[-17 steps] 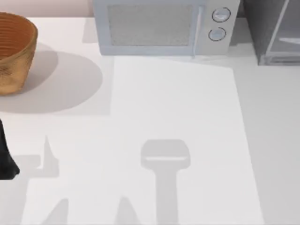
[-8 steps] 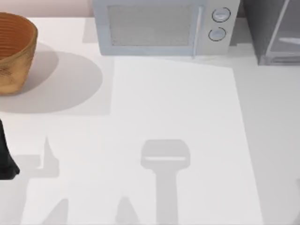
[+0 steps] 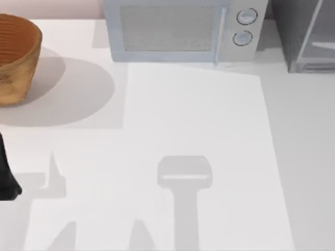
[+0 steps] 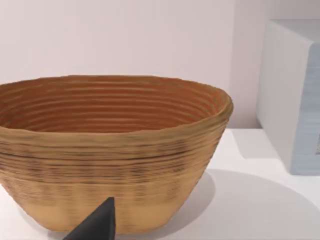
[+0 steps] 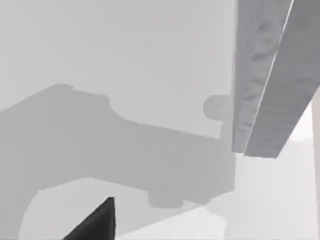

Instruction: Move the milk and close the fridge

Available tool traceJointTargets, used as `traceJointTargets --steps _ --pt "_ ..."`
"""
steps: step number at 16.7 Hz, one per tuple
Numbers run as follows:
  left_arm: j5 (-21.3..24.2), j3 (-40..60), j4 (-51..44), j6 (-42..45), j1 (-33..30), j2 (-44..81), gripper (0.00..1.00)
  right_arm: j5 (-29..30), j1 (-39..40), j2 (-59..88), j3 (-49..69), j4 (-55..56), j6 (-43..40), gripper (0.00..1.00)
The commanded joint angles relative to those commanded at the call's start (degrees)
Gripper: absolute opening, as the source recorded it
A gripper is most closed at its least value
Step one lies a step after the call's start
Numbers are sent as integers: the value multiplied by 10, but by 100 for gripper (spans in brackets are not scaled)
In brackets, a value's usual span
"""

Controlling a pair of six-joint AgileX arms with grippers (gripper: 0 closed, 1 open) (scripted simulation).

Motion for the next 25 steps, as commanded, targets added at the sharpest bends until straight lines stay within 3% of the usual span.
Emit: traceJointTargets --steps 3,6,14,20,25 --pt "0 0 0 0 0 0 100 -51 -93 102 26 23 -99 100" --pt "0 0 0 0 0 0 100 -77 -137 149 38 38 -146 100" --pt "0 0 0 0 0 0 100 -79 -133 155 38 59 -130 100" --pt "0 0 0 0 0 0 100 -44 2 165 35 214 42 100" --pt "0 0 0 0 0 0 100 -7 131 169 28 409 313 100"
